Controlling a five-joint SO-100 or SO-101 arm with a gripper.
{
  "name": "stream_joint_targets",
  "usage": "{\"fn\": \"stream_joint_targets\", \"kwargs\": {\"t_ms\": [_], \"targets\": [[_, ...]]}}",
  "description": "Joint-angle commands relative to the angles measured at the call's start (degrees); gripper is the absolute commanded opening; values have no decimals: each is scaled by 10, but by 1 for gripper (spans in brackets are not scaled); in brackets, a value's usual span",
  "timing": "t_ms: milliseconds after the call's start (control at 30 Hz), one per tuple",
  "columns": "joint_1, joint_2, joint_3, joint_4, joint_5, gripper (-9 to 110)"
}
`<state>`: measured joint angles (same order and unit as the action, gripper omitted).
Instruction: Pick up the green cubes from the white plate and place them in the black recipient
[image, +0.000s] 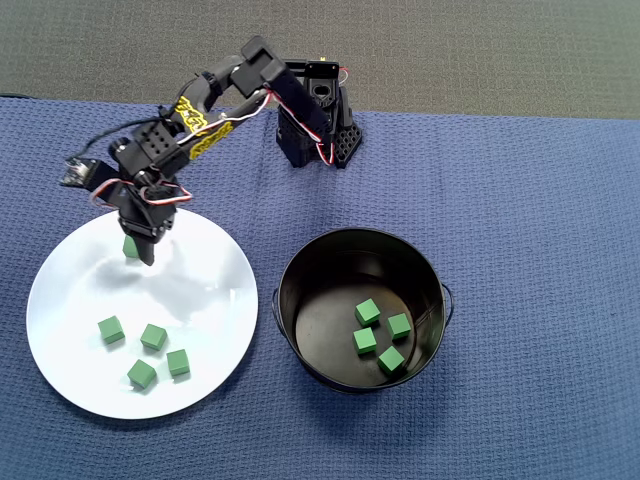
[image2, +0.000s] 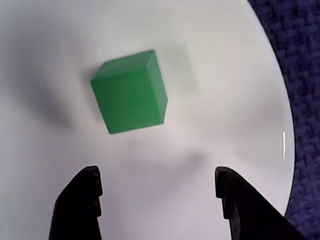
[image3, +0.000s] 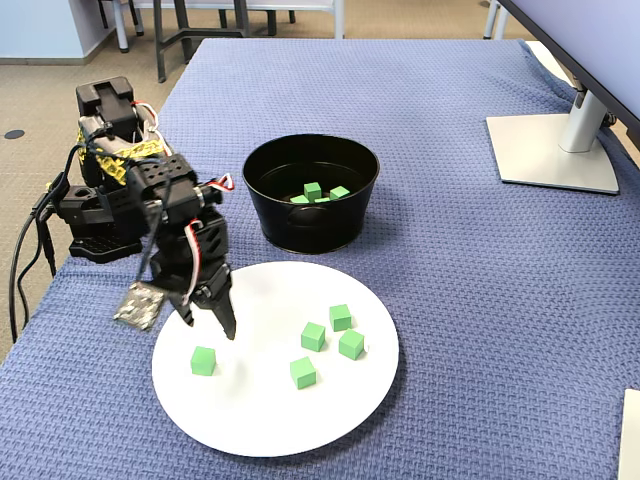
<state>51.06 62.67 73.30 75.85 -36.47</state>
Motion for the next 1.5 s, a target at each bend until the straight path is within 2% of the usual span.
{"fn": "stream_joint_targets", "kwargs": {"t_ms": [0, 1033, 1467], "targets": [[10, -5, -61, 11, -25, 22], [35, -88, -145, -30, -77, 19], [29, -74, -97, -58, -227, 20]]}}
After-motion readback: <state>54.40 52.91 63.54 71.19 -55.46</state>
